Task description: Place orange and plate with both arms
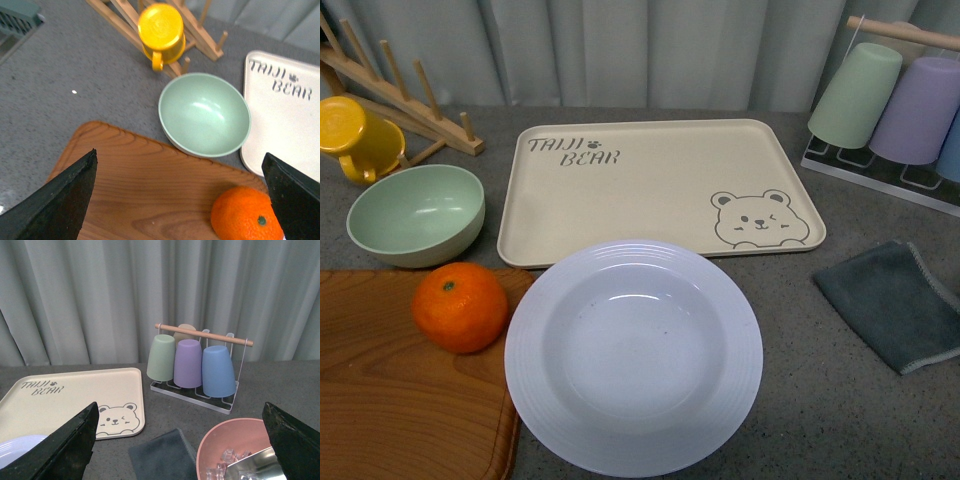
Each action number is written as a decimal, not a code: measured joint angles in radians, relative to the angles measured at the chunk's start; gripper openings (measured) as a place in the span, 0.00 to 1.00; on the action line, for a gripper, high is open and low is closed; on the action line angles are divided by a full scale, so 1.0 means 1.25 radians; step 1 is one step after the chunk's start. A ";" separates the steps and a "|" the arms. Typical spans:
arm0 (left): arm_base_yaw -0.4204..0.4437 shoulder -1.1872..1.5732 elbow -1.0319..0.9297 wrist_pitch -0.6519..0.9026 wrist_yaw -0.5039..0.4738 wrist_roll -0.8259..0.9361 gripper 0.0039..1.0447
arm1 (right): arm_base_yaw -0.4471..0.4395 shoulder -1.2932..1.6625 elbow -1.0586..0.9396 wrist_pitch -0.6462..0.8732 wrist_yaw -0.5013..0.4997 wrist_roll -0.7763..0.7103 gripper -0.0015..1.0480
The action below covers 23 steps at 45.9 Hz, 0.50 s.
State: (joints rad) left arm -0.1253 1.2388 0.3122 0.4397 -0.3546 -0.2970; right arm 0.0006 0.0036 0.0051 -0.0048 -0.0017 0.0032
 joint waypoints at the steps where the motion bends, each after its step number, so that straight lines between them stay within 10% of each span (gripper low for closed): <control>1: -0.009 0.038 0.017 -0.003 0.008 0.001 0.94 | 0.000 0.000 0.000 0.000 0.000 0.000 0.91; 23: -0.038 0.346 0.215 -0.089 0.158 0.024 0.94 | 0.000 0.000 0.000 0.000 0.000 0.000 0.91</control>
State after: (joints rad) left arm -0.1730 1.6711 0.5808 0.3286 -0.1570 -0.2672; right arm 0.0006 0.0036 0.0051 -0.0048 -0.0017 0.0032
